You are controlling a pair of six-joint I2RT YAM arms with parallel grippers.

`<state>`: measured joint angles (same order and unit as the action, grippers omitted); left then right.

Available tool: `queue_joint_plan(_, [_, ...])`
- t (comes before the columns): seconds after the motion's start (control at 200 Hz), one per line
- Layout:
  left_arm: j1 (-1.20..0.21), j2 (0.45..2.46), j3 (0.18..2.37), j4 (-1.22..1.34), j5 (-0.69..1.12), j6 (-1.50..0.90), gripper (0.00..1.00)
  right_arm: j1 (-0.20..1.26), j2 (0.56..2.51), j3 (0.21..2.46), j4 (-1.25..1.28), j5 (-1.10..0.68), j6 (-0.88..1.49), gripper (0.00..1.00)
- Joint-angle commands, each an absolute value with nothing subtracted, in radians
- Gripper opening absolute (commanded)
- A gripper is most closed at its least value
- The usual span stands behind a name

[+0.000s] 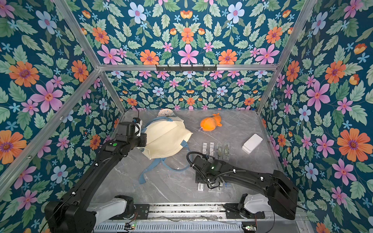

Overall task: Take out the compass set from the canvas bag
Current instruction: Place the compass set at the center of the board, then pick up the canvas bag from the center of the board.

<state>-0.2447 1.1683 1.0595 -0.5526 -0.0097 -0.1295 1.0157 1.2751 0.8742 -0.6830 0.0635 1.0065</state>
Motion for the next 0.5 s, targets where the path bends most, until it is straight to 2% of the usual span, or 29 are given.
queue_joint_plan(0.0, [-0.222, 1.19, 1.101, -0.586, 0.052, -0.199, 0.0, 1.017, 1.222, 0.94, -0.716, 0.128, 0.98, 0.54])
queue_joint_plan(0.16, [-0.2, 1.221, 1.152, -0.607, 0.163, -0.299, 0.0, 0.985, 1.207, 0.974, -0.456, 0.088, 1.041, 0.56])
queue_joint_plan(0.315, [-0.193, 1.208, 1.141, -0.561, 0.229, -0.378, 0.0, 0.884, 1.186, 0.769, 0.018, -0.015, 1.234, 0.57])
queue_joint_plan(0.375, [-0.193, 1.207, 1.134, -0.553, 0.236, -0.389, 0.0, 0.852, 1.228, 0.725, 0.171, -0.042, 1.277, 0.58])
queue_joint_plan(0.495, [-0.193, 1.21, 1.13, -0.554, 0.234, -0.393, 0.0, 0.822, 1.378, 0.762, 0.274, -0.084, 1.301, 0.56])
